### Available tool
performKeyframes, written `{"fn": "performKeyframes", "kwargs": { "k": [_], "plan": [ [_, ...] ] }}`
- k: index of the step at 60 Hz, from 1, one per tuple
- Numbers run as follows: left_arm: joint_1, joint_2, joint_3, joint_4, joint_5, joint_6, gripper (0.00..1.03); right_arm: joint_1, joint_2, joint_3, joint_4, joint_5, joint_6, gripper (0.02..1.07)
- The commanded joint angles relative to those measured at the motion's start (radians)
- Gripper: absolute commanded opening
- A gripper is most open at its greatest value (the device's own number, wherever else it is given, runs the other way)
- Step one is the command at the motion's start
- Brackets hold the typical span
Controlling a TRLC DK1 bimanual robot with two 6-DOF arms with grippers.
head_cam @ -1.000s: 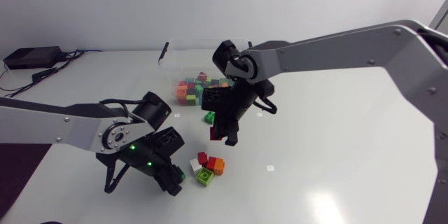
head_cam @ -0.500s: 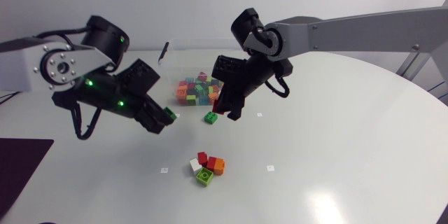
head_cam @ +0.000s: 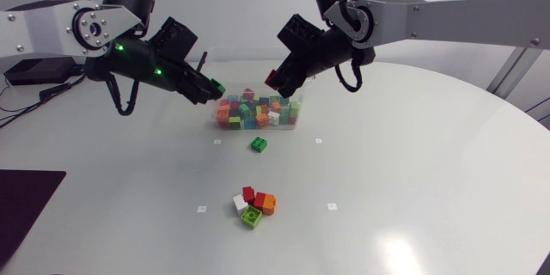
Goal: Place the duplo bricks in the container
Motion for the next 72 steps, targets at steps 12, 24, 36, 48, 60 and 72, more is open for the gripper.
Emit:
{"fn": "performKeyframes", "kwargs": {
  "k": [12,24,36,48,60,72],
  "plan": [
    [0.012,0.124,0.149,0.077,0.046,-0.016,0.37,-0.034,0.025,0.067,0.099,0.014,0.116,0.19],
    [0.012,0.214,0.252,0.092,0.056,-0.022,0.37,-0.052,0.069,0.128,0.128,0.032,0.169,0.19],
    [0.032,0.325,0.358,0.131,0.074,-0.04,0.37,-0.054,0.131,0.189,0.141,0.055,0.19,0.19],
    [0.051,0.412,0.442,0.161,0.091,-0.06,0.37,-0.066,0.189,0.242,0.142,0.071,0.201,0.19],
    [0.054,0.463,0.516,0.163,0.094,-0.08,0.39,-0.069,0.249,0.298,0.144,0.089,0.21,0.19],
    [0.055,0.487,0.557,0.16,0.092,-0.091,0.91,-0.066,0.281,0.323,0.142,0.117,0.209,0.34]
  ]
}}
